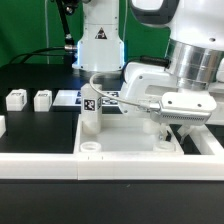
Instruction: Assemble square table
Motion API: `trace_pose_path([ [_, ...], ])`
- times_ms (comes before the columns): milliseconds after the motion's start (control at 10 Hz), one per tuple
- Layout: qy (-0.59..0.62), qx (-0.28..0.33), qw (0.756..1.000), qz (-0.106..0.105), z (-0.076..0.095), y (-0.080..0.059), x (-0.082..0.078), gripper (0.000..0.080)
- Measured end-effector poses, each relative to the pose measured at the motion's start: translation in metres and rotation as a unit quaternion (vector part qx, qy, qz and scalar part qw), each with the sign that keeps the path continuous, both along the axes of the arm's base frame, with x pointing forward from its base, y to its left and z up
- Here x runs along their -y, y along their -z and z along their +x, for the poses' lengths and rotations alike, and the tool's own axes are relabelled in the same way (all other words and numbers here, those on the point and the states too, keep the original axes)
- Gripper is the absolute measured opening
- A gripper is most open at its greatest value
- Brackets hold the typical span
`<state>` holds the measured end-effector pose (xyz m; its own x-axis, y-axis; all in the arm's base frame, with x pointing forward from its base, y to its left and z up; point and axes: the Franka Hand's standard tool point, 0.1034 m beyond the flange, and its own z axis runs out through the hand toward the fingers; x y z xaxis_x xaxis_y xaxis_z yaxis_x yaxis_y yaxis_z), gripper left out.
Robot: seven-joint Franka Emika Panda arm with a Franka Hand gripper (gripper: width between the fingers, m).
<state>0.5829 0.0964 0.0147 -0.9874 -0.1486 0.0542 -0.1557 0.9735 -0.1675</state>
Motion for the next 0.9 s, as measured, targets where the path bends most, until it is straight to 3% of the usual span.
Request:
trace_pose_path([
  [400, 0.020, -0.031, 0.999, -0.027, 0.0009, -0.0002, -0.0055, 0.0093],
  [900, 0.022, -0.036, 0.999, -0.029, 0.0020, 0.0023, -0.0055, 0.0093],
])
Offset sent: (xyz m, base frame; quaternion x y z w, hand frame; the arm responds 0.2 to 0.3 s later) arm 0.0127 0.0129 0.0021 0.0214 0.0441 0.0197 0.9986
